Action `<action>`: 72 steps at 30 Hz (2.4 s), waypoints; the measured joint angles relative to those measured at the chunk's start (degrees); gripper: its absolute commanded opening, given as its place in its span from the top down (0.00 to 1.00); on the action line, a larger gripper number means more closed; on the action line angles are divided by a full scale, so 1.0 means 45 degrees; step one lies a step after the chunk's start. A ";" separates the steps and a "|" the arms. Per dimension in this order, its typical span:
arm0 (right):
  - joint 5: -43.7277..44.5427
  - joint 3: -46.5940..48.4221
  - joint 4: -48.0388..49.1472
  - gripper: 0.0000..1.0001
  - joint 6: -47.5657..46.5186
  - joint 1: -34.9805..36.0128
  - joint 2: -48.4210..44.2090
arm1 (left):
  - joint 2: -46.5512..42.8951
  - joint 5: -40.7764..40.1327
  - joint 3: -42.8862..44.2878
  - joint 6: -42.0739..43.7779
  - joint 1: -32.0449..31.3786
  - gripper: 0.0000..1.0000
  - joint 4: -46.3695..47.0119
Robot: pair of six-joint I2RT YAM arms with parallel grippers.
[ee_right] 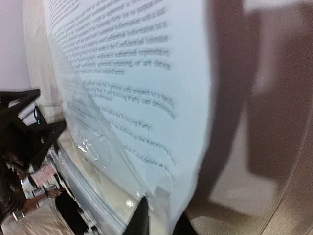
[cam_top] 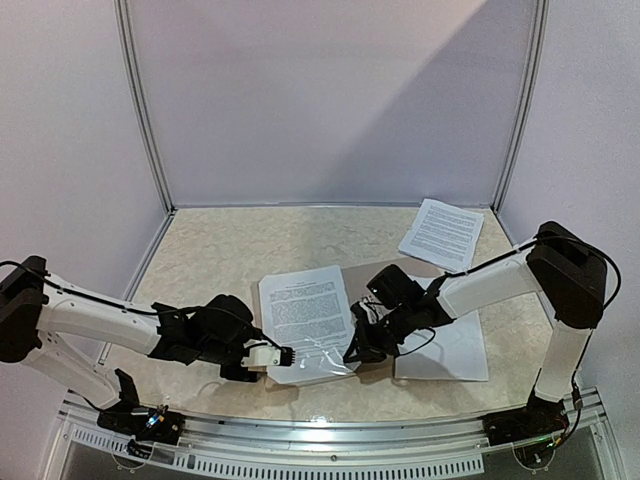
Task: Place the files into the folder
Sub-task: Insert the folder to form pockets on the folder.
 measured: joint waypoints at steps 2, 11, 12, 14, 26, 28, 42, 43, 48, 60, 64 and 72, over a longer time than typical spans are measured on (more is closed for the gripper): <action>-0.0112 0.0418 -0.0593 0.61 -0.0325 -0.0015 0.0000 | -0.0063 0.0010 -0.0010 0.0068 0.0083 0.36 -0.0068; 0.1642 0.3827 -0.5013 0.44 -0.2317 -0.0306 0.0131 | -0.0801 0.0384 0.0044 0.1001 0.1656 0.35 -0.1768; 0.2001 0.4347 -0.5513 0.43 -0.2594 -0.0398 0.0146 | -0.0826 0.0398 0.0102 0.1161 0.2030 0.35 -0.2001; 0.2725 0.5353 -0.6305 0.42 -0.3113 -0.0617 0.0223 | -0.0806 0.0291 0.0199 0.1423 0.2618 0.35 -0.2229; 0.4308 0.9214 -0.5702 0.48 -0.5071 -0.2331 0.3468 | 0.1851 -0.0515 0.2084 0.1807 0.4235 0.37 -0.1064; 0.4299 0.9539 -0.5459 0.52 -0.5144 -0.2477 0.4284 | 0.2142 -0.0597 0.2234 0.1846 0.4260 0.37 -0.0690; 0.2448 0.8456 -0.2657 0.94 -0.4439 -0.2497 0.5081 | 0.3580 -0.1360 0.2895 0.2220 0.4415 0.38 0.1292; 0.2273 0.8228 -0.2341 0.96 -0.4308 -0.2492 0.5027 | 0.3633 -0.1413 0.2929 0.2229 0.4435 0.38 0.1345; 0.1749 0.7684 -0.1530 1.00 -0.3818 -0.2492 0.4940 | 0.3721 -0.1491 0.2973 0.2278 0.4469 0.38 0.1462; 0.0913 0.7475 -0.0806 0.90 -0.3041 -0.2492 0.5037 | 0.3886 -0.1467 0.3128 0.2283 0.4624 0.38 0.1530; 0.0821 0.7781 -0.1112 0.66 -0.3109 -0.2472 0.5071 | 0.3842 -0.1418 0.3128 0.2293 0.4745 0.37 0.1501; 0.1899 1.0025 -0.3648 0.40 -0.4318 -0.2613 0.4789 | 0.3060 -0.1559 0.3079 0.2506 0.5858 0.34 -0.0194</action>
